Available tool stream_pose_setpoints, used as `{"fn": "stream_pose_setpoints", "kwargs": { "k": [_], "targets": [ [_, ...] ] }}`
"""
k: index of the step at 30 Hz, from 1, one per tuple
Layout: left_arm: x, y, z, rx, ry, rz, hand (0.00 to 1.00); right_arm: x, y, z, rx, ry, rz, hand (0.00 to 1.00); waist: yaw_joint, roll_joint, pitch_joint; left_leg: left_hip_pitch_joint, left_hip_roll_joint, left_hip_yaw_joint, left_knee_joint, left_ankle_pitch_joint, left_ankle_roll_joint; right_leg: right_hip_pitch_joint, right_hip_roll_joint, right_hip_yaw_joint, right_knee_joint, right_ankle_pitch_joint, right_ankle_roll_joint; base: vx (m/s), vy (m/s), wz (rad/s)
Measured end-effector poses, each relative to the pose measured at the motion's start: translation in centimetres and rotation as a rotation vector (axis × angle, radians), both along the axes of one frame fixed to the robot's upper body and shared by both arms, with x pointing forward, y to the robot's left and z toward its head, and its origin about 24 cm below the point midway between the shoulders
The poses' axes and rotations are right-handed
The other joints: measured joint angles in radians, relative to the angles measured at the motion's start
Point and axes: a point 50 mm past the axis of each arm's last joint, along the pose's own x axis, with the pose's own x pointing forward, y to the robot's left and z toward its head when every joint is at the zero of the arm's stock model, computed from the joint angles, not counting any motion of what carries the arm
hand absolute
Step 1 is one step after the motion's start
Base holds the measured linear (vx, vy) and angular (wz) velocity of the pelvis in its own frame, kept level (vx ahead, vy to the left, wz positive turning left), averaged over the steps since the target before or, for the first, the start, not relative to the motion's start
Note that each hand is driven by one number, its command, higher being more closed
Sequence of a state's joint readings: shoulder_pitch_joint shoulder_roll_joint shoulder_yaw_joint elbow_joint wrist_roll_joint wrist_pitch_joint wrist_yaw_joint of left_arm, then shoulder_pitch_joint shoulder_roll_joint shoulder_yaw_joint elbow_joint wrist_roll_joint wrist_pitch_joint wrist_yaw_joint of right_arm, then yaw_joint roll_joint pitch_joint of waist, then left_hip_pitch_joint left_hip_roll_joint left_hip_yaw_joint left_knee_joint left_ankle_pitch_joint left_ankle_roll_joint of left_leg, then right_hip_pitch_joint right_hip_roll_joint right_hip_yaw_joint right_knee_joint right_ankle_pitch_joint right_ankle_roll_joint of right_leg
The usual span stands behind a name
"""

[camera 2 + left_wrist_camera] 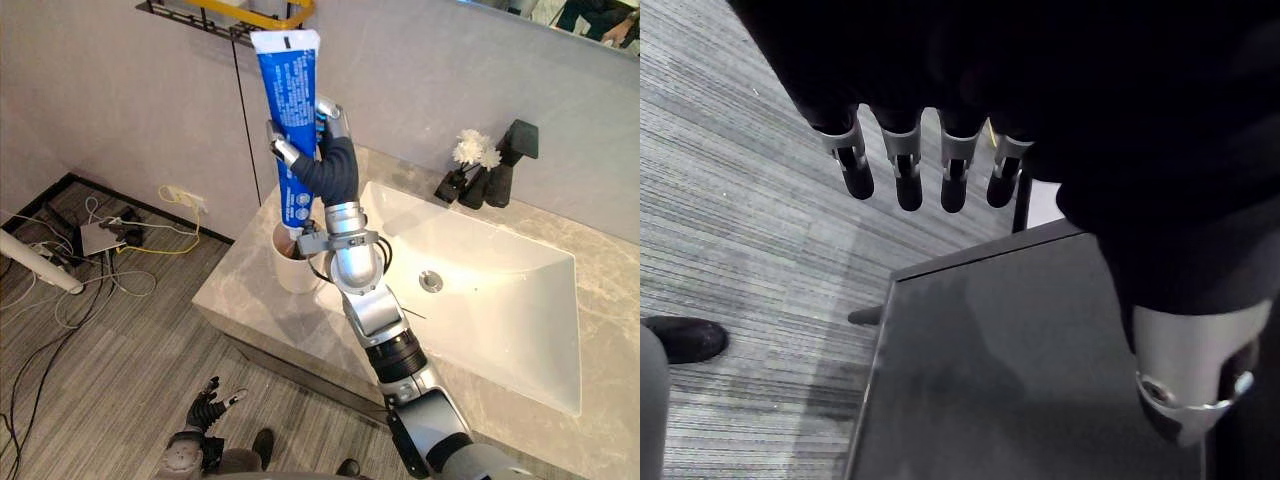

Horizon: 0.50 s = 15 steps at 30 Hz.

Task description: Organize washtable

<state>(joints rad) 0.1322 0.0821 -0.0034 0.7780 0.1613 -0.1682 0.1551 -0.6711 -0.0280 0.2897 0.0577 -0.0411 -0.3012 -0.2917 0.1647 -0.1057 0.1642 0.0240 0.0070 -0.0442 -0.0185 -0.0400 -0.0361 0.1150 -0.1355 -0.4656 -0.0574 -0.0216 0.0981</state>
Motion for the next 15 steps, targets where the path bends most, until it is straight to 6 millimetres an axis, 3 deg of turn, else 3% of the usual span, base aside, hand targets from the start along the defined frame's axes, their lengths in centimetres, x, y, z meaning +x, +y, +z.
{"fn": "stream_pose_setpoints", "kwargs": {
  "k": [3,15],
  "targets": [
    [0.3,-0.1,0.2,0.000,-0.015,-0.008,0.00,-0.1,0.1,0.2,-0.019,-0.021,-0.026,1.00,0.014,0.000,0.006,-0.014,-0.002,0.000,0.002,0.000,0.000,-0.012,-0.002,-0.002,0.001,0.000,0.000,0.00,0.000,0.00],
    [0.5,-0.2,0.2,0.001,-0.024,-0.011,0.00,0.3,1.1,-0.6,-0.093,0.003,-0.035,1.00,0.013,0.010,0.018,-0.028,-0.008,-0.006,0.015,0.000,0.000,-0.015,-0.008,-0.021,0.004,0.000,0.000,0.00,0.009,0.03]
  ]
}}
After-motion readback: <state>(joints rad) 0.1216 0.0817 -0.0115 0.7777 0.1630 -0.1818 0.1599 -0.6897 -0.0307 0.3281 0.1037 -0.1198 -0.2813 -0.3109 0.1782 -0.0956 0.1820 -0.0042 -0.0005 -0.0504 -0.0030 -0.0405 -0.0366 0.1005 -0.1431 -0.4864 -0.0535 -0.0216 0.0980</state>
